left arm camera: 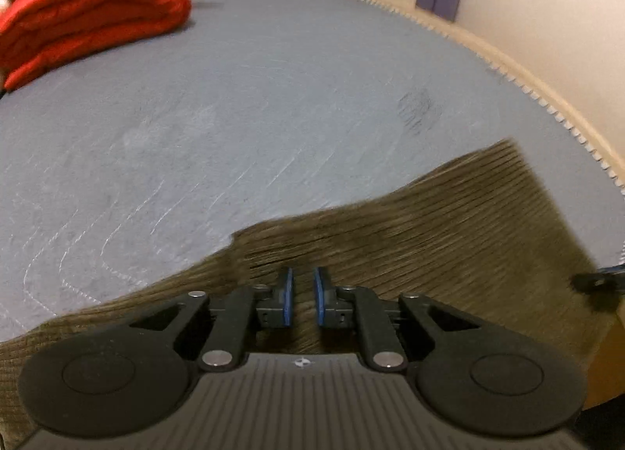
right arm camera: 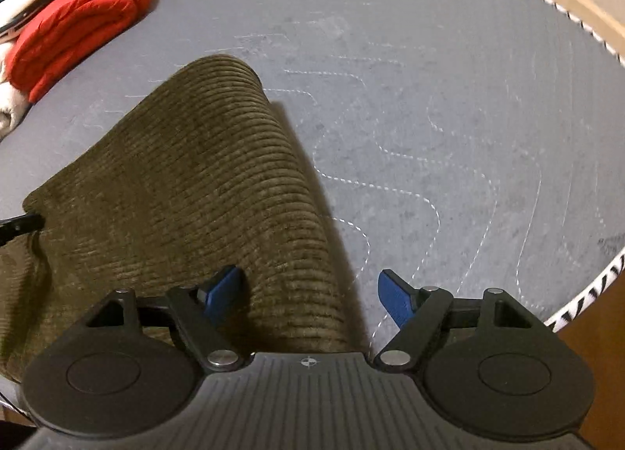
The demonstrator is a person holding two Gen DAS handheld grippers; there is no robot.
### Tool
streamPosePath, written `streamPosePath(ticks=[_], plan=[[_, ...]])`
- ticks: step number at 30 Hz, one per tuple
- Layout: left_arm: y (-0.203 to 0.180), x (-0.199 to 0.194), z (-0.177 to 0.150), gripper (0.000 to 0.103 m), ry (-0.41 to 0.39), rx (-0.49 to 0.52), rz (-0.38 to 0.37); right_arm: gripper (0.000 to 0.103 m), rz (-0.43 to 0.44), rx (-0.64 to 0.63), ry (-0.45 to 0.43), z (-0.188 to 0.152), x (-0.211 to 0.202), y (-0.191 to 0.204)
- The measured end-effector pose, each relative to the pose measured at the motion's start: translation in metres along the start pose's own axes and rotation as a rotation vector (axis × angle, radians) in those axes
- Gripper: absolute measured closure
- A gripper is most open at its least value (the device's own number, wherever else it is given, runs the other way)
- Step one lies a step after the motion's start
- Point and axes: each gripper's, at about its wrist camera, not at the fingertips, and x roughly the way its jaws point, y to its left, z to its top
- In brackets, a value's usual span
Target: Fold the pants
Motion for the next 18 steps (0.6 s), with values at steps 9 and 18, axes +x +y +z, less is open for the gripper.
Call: streamPosePath(ticks=[9,18], plan=[[-0.043,-0.018,-0.034,0.069,0.115,0.141,-0.152,0.024,0.010,-0.011,-0.007,-0.006,0.002,0.003],[-0.065,-0.020,-0.077,0.070,0.233,0.371,-0.116,0.025,-0.008,-0.027,-0.007,-0.005,0.002,0.010]])
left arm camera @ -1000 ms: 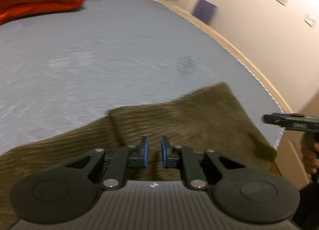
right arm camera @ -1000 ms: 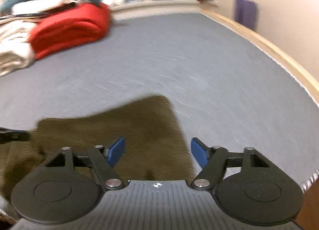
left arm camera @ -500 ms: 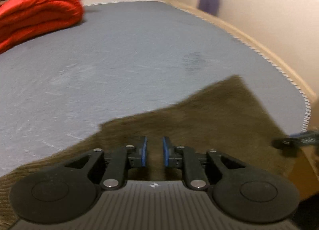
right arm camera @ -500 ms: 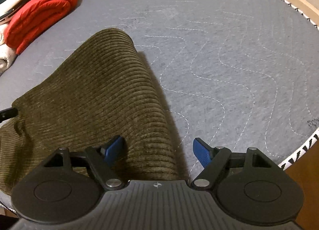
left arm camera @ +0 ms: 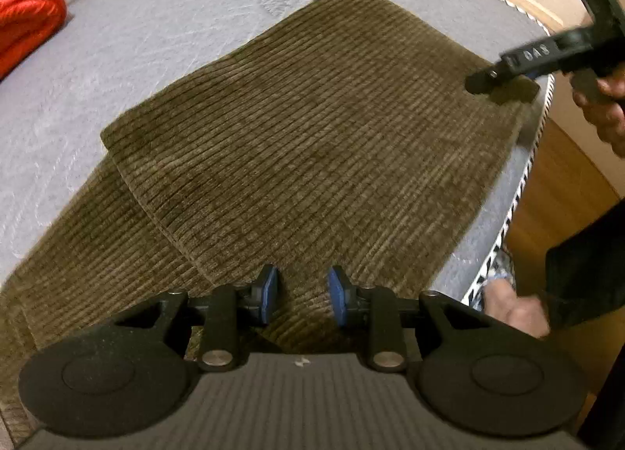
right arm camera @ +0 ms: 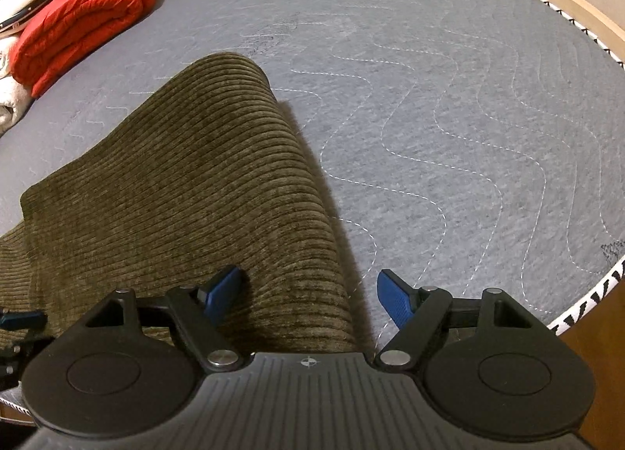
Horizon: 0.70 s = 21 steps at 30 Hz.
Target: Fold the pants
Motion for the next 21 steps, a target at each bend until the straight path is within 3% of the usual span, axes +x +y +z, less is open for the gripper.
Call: streamPosePath(ticks=[6,7,9,11,16,21], plan=[[0.015,-0.018,0.008,0.061,-0.104,-0.073,-0.049,0.026,-0.015,-0.012,-0.007,-0.002,0.001,0.005],[0.014,-0.015,0.008,0.061,-0.092,-0.071,-0.062,0.026,-0.017,-0.015,-0.008,-0.002,0.001,0.006],[0.008,0.003,0.004,0.061,0.010,-0.045,-0.051,0.027,-0.019,-0.022,-0.010,-0.003,0.000,0.010],[0.001,0.002,0.005,0.060,-0.012,0.009,-0.029,0.028,-0.018,-0.028,-0.009,-0.004,0.000,0.012],[0.013,-0.013,0.011,0.052,-0.085,-0.072,-0.061,0.038,-0.009,-0.042,-0.013,-0.004,-0.001,0.015],[0.017,-0.021,0.015,0.051,-0.125,-0.100,-0.052,0.046,-0.011,-0.058,-0.022,-0.006,-0.005,0.018]])
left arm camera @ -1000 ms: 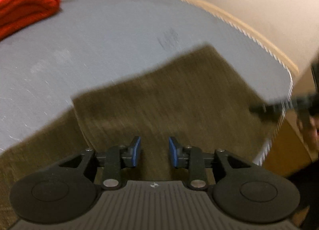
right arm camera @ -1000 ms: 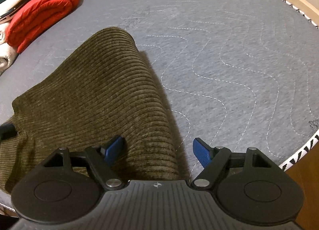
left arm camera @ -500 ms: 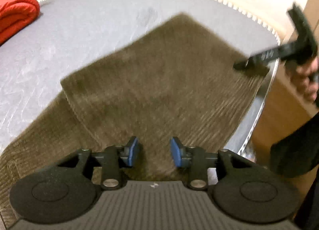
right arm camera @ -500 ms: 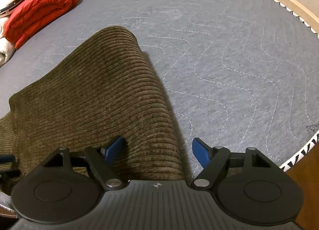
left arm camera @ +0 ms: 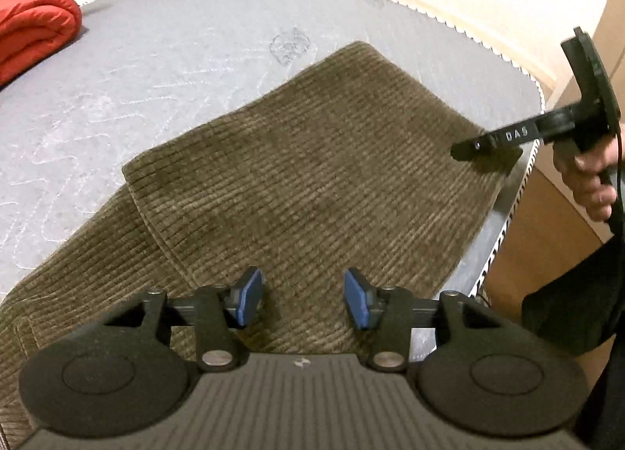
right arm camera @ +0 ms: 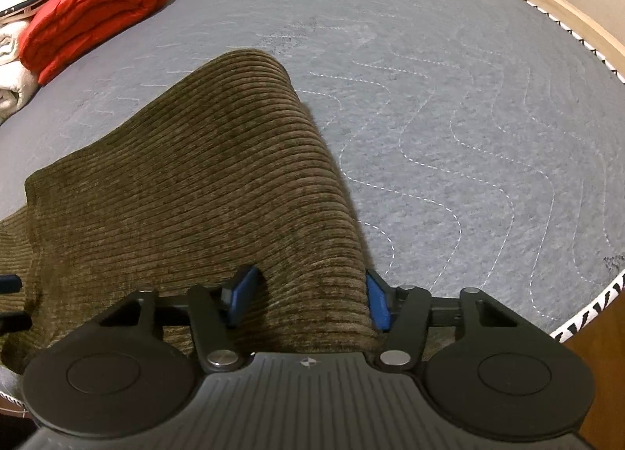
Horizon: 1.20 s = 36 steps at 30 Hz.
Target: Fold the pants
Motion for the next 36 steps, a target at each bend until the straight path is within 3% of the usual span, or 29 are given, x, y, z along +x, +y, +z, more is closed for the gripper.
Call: streamPosePath(ticks=[7,13,17,19,21,26,28,30,32,34,36], plan=[[0.011,-0.016,0.011,0.049,-0.089,-0.071,0.009,0.075,0.009,-0.055,-0.053,-0.003,-0.018,0.011],[0.025,-0.045,0.023,0.027,-0.290,-0.194,-0.070,0.080,-0.038,-0.252,-0.246,-0.017,-0.057,0.053],[0.035,-0.063,0.034,0.016,-0.386,-0.287,-0.204,0.080,-0.044,-0.498,-0.419,-0.047,-0.088,0.109],[0.040,-0.064,0.040,0.005,-0.379,-0.334,-0.284,0.081,-0.011,-0.608,-0.475,-0.066,-0.099,0.136],[0.043,-0.062,0.045,0.001,-0.342,-0.370,-0.338,0.081,0.014,-0.723,-0.515,-0.088,-0.106,0.162],[0.055,-0.057,0.049,0.001,-0.300,-0.454,-0.360,0.081,0.063,-0.933,-0.568,-0.129,-0.113,0.201],[0.058,-0.058,0.050,0.001,-0.298,-0.454,-0.336,0.081,0.077,-0.982,-0.576,-0.140,-0.112,0.211],[0.059,-0.060,0.050,0.006,-0.290,-0.439,-0.292,0.081,0.083,-1.017,-0.590,-0.147,-0.114,0.217],[0.062,-0.058,0.050,0.021,-0.273,-0.431,-0.218,0.081,0.093,-1.030,-0.600,-0.147,-0.115,0.223],[0.065,-0.058,0.047,0.061,-0.245,-0.410,-0.129,0.081,0.098,-1.031,-0.609,-0.145,-0.117,0.227],[0.071,-0.058,0.042,0.075,-0.223,-0.394,-0.075,0.081,0.107,-1.028,-0.610,-0.138,-0.115,0.232]])
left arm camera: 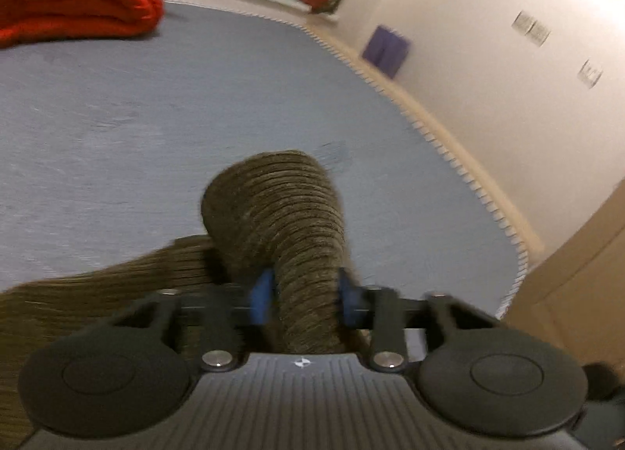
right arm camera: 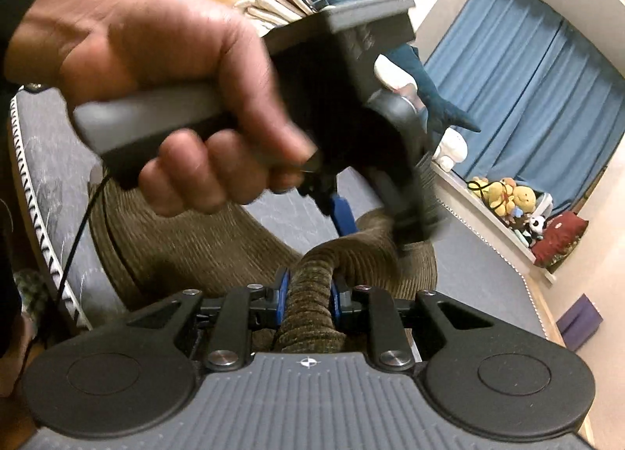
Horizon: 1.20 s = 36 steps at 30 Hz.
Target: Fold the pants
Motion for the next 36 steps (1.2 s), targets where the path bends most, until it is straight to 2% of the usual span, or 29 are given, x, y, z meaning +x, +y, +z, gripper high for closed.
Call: streamPosePath(ticks=[1,6,8,9,10,12,14,16,18,21,23,25,27,30,36], plan=[[0.004,-0.003,-0.003,0.078,-0.001,-0.006,0.010,0.081,0.004,-0.003,-0.005,0.001,0.003,0.001],[0.032,-0.023,-0.010,0.084,-0.022,-0.022,0.039,0.079,0.042,-0.038,-0.026,0.008,0.018,0.007],[0.046,-0.032,-0.013,0.084,-0.022,-0.048,0.034,0.075,0.075,-0.033,-0.039,0.011,0.018,0.007],[0.055,-0.040,-0.015,0.085,-0.027,-0.059,0.035,0.070,0.103,-0.018,-0.051,0.014,0.017,0.005],[0.063,-0.047,-0.015,0.085,-0.035,-0.069,0.039,0.062,0.143,0.003,-0.068,0.017,0.016,0.003],[0.083,-0.066,-0.013,0.085,-0.061,-0.093,0.042,0.045,0.255,0.110,-0.111,0.026,0.008,-0.013],[0.104,-0.088,-0.011,0.086,-0.084,-0.109,0.044,0.042,0.359,0.263,-0.154,0.035,0.005,-0.041],[0.131,-0.114,-0.014,0.086,-0.105,-0.141,0.073,0.039,0.378,0.371,-0.184,0.038,0.005,-0.064],[0.158,-0.136,-0.019,0.085,-0.103,-0.174,0.121,0.035,0.354,0.445,-0.177,0.038,0.013,-0.085],[0.200,-0.154,-0.032,0.083,-0.042,-0.255,0.198,0.030,0.301,0.534,-0.076,0.023,0.041,-0.110],[0.225,-0.157,-0.041,0.069,0.002,-0.317,0.256,0.025,0.321,0.626,0.039,0.004,0.069,-0.121],[0.247,-0.156,-0.047,0.029,0.017,-0.388,0.294,0.020,0.354,0.709,0.150,-0.011,0.096,-0.129],[0.262,-0.151,-0.051,0.017,0.028,-0.449,0.249,0.020,0.395,0.783,0.252,-0.028,0.118,-0.120],[0.277,-0.140,-0.057,0.017,0.072,-0.523,0.197,0.017,0.452,0.865,0.346,-0.045,0.136,-0.106],[0.289,-0.098,-0.067,0.017,0.158,-0.581,0.112,0.015,0.530,1.036,0.469,-0.062,0.178,-0.097]])
